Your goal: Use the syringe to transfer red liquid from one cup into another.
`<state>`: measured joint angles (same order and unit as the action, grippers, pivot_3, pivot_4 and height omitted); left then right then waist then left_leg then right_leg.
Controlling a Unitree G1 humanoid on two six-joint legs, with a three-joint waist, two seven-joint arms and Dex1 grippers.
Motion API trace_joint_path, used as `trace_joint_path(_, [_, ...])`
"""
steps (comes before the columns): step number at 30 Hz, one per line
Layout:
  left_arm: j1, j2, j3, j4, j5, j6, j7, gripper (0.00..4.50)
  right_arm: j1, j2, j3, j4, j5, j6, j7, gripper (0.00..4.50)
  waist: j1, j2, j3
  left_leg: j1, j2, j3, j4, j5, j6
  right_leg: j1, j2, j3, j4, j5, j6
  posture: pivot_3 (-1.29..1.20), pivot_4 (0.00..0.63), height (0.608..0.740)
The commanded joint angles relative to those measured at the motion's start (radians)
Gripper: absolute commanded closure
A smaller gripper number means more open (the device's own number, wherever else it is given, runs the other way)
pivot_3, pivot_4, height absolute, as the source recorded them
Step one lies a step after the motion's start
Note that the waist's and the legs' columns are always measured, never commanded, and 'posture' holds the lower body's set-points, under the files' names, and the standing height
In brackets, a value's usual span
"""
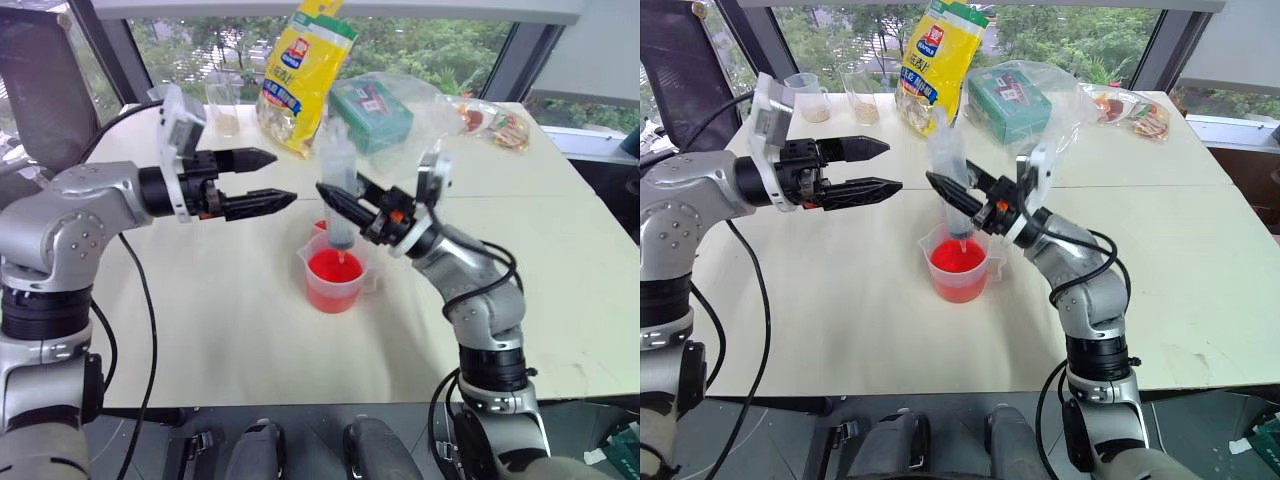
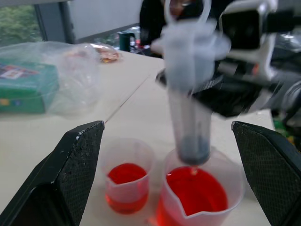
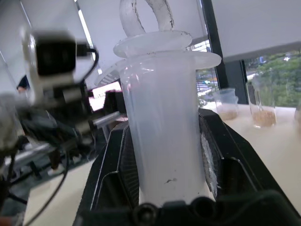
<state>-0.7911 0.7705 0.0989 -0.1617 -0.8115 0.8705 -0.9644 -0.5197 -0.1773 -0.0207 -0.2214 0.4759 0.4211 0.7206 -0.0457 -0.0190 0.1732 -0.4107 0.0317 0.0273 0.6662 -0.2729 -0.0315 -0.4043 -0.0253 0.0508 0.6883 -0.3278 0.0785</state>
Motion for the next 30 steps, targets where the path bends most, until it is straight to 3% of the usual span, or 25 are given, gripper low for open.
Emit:
trace_joint_path(1, [-0.029, 0.014, 0.016, -0.04, -0.037, 0.03, -0.018, 0.0, 0.026, -0.009, 0.04, 0.034, -0.046, -0.117, 0.035, 3.14, 0.001, 0.0, 0.0, 0.0, 0.0, 0.0, 0.0, 0.0, 0.0, 0.0, 0.0, 0.0, 0.0, 0.0, 0.0, 0.0, 0.15, 0.74])
trace_joint_path(12, [-0.004, -0.021, -0.018, -0.032, -0.047, 0.073, -0.043, 0.0, 0.078, -0.022, 0.087, 0.087, -0.085, -0.211, 0.053, 3.14, 0.002, 0.0, 0.0, 0.0, 0.0, 0.0, 0.0, 0.0, -0.001, 0.0, 0.0, 0.0, 0.0, 0.0, 0.0, 0.0, 0.15, 0.74])
trace_joint_path(30, [-0.084, -0.132, -0.071, -0.016, -0.05, 0.082, -0.054, 0.0, 0.096, -0.067, 0.12, 0.081, -0.092, -0.198, 0.072, 3.14, 0.002, 0.0, 0.0, 0.002, 0.0, -0.001, 0.001, 0.0, -0.001, 0.002, 0.0, 0.0, 0.001, 0.0, 0.0, 0.0, 0.15, 0.74])
